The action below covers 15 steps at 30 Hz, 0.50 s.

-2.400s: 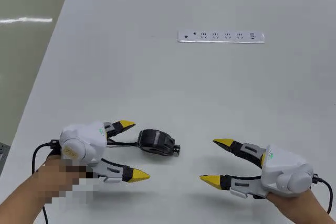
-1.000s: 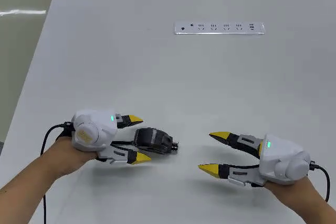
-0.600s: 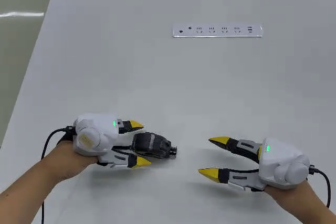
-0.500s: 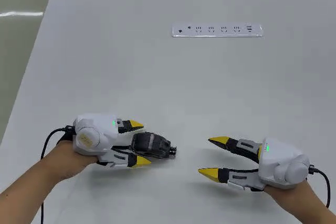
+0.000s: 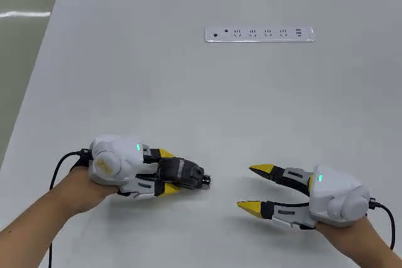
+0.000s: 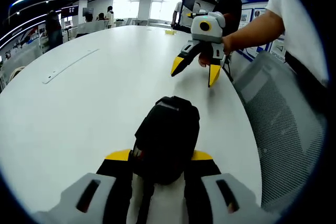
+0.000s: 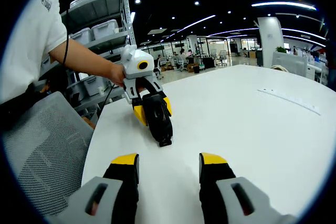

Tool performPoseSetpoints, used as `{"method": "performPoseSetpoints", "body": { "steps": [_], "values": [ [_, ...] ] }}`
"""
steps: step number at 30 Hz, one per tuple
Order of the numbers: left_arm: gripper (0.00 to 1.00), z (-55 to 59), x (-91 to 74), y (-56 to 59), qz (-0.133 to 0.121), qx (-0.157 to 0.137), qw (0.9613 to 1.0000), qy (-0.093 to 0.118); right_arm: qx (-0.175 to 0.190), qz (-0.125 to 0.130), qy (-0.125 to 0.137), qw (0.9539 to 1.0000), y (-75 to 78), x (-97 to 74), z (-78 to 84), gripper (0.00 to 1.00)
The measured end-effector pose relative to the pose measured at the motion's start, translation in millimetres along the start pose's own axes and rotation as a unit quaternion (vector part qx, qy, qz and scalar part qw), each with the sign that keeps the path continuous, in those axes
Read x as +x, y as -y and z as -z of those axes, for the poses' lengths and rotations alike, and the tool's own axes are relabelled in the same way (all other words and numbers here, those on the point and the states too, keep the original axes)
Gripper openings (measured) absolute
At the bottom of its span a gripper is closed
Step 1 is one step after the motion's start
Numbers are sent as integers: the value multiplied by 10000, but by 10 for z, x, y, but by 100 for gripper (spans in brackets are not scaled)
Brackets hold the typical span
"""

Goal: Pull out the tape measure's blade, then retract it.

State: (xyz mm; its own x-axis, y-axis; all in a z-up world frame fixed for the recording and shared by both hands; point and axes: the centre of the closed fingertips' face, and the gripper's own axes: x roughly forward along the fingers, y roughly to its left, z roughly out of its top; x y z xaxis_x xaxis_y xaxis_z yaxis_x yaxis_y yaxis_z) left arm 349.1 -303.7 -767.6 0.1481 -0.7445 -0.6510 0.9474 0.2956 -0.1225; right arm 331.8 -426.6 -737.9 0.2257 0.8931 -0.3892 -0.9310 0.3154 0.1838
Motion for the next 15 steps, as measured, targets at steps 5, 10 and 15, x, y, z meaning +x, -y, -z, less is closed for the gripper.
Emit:
{"method": "performPoseSetpoints", "body": {
  "steps": [5,10,15],
  "values": [
    [34,-4,1,3,6,28,10000,2,2,3,7,10000,5,4,3,45],
    [34,-4,2,6,18,20,10000,3,17,5,12,10000,13,5,8,45],
    [34,-4,4,8,27,35,10000,-9,25,4,10,10000,15,7,14,45]
  ]
}}
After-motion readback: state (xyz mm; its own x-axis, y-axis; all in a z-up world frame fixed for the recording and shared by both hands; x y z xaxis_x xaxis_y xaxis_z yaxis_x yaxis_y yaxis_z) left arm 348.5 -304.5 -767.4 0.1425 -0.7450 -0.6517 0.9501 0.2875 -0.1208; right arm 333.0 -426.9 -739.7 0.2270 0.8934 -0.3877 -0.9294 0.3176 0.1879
